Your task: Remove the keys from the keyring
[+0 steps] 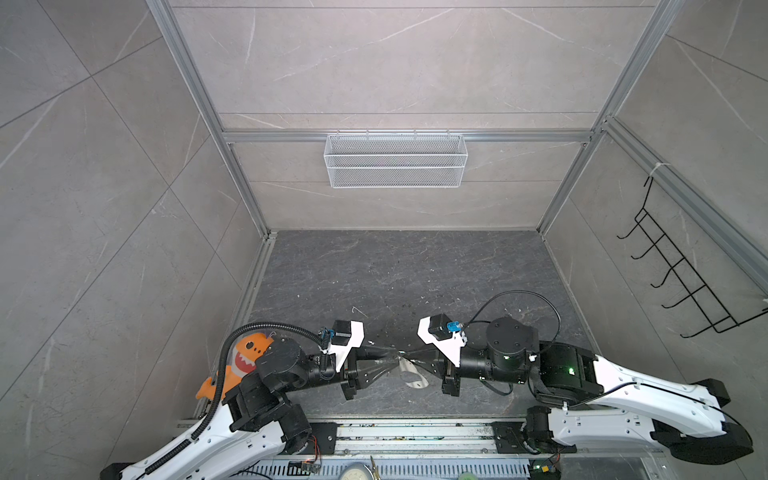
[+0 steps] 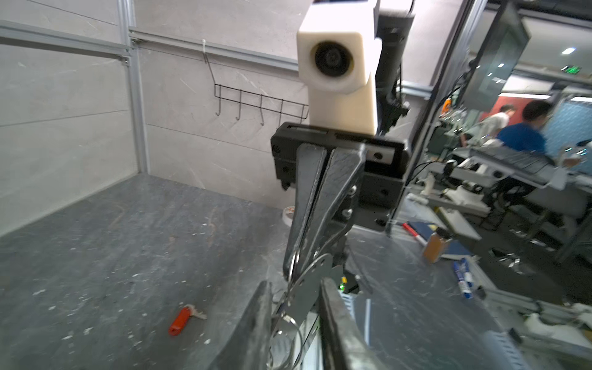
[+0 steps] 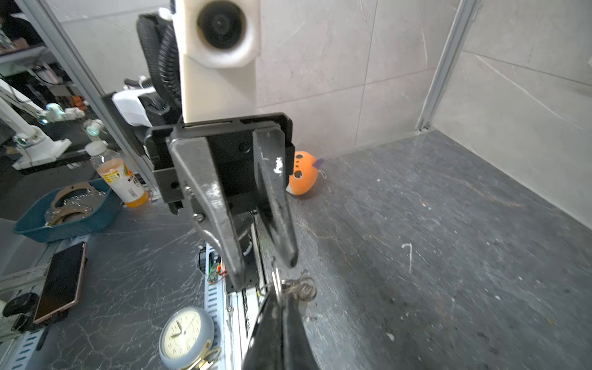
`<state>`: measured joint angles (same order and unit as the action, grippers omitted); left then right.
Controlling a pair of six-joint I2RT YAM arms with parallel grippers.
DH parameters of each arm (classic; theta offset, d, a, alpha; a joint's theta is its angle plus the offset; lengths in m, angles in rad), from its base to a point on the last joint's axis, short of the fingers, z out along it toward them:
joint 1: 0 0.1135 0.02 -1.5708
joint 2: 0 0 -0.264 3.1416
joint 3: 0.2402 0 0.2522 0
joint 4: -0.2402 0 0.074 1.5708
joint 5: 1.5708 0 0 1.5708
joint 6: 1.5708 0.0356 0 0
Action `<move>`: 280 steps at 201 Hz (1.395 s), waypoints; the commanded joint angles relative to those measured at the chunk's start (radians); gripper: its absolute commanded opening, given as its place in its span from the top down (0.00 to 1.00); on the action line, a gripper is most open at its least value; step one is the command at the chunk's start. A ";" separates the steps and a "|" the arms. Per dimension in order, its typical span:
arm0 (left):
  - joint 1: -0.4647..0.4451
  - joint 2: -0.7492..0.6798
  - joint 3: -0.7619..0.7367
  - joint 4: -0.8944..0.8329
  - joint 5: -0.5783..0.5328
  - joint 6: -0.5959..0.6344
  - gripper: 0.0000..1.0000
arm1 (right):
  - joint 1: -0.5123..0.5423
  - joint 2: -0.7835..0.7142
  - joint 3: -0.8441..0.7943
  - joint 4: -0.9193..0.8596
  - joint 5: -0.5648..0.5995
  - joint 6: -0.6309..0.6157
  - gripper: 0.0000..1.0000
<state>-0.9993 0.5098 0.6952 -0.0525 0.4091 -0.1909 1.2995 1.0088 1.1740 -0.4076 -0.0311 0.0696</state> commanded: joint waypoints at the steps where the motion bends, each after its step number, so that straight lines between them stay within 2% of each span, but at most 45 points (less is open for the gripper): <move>1: -0.002 -0.005 0.075 -0.123 -0.096 0.006 0.65 | 0.001 0.040 0.122 -0.201 0.099 -0.010 1.00; 17: -0.002 0.020 0.112 -0.182 -0.131 0.013 0.64 | 0.002 0.109 0.214 -0.335 0.153 -0.014 1.00; 63: -0.002 0.116 0.186 -0.252 -0.106 0.041 0.63 | 0.002 0.325 0.474 -0.678 0.219 -0.010 1.00; 81: -0.002 0.140 0.205 -0.282 -0.079 0.042 0.63 | 0.002 0.350 0.522 -0.729 0.228 -0.013 1.00; 106: -0.002 0.145 0.205 -0.300 -0.098 0.030 0.63 | 0.002 0.387 0.585 -0.812 0.244 -0.019 1.00; 137: -0.002 0.138 0.185 -0.286 -0.090 0.015 0.62 | 0.003 0.416 0.624 -0.891 0.179 -0.019 1.00; 151: -0.002 0.136 0.173 -0.269 -0.080 0.008 0.62 | 0.003 0.407 0.597 -0.868 0.123 -0.025 1.00; 172: -0.002 0.133 0.160 -0.251 -0.056 0.006 0.62 | 0.003 0.482 0.666 -0.999 0.193 0.001 1.00; 189: -0.002 0.128 0.131 -0.207 -0.019 -0.002 0.62 | 0.007 0.444 0.633 -0.929 0.105 -0.008 1.00; 201: -0.002 0.129 0.113 -0.174 0.003 -0.005 0.62 | 0.008 0.415 0.621 -0.877 0.088 -0.004 1.00; 255: -0.002 0.202 0.108 -0.127 0.038 -0.014 0.62 | 0.007 0.415 0.589 -0.829 0.064 -0.008 1.00; 280: -0.002 0.190 0.105 -0.121 0.040 -0.008 0.70 | 0.009 0.407 0.585 -0.817 0.064 -0.007 1.00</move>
<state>-0.9977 0.7074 0.7971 -0.2302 0.4065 -0.2020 1.2995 1.4303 1.7706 -1.2762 0.0593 0.0666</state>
